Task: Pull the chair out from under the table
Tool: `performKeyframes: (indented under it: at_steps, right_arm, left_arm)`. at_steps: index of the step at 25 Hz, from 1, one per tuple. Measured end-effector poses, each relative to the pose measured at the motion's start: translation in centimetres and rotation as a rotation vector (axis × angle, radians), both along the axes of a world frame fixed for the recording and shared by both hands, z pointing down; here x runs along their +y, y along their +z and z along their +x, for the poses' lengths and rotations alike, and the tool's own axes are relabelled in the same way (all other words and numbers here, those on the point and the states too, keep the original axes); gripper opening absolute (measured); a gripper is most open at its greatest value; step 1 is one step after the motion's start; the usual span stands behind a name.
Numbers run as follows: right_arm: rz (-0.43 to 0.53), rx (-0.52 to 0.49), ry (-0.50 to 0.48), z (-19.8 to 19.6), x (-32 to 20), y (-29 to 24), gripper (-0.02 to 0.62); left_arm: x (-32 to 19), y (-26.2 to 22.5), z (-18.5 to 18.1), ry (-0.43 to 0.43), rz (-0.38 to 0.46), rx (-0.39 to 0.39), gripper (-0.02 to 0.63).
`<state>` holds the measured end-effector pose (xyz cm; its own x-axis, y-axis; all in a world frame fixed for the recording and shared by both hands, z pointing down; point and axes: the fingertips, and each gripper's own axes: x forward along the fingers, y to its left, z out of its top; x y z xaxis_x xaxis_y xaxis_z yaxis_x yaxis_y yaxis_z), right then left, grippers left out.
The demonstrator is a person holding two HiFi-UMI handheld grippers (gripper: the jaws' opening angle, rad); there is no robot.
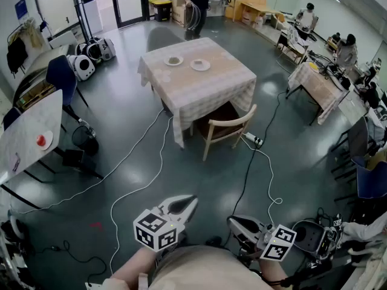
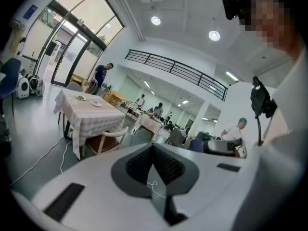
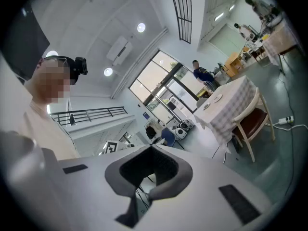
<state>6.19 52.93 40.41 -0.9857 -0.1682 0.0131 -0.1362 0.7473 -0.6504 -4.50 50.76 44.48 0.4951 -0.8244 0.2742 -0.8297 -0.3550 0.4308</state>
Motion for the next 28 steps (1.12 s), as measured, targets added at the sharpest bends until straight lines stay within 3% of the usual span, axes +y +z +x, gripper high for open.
performKeyframes:
  at_steps: [11, 17, 22, 28]
  right_arm:
    - [0.021, 0.025, -0.027, -7.5, 1.6, -0.2, 0.009]
    - [0.016, 0.032, -0.06, -10.4, 2.6, 0.0, 0.009]
    - [0.013, 0.062, -0.084, -12.4, 2.8, 0.2, 0.009]
    - [0.02, 0.099, -0.089, -12.9, 3.1, 0.4, 0.009]
  left_arm:
    - [1.9, -1.3, -7.0, -0.011, 0.043, 0.029, 0.006]
    - [2.1, -1.1, -8.7, 0.011, 0.061, -0.013, 0.006]
    - [2.7, -0.8, -9.8, 0.03, 0.048, 0.046, 0.006]
    - [2.9, -0.6, -11.0, 0.019, 0.053, 0.015, 0.006]
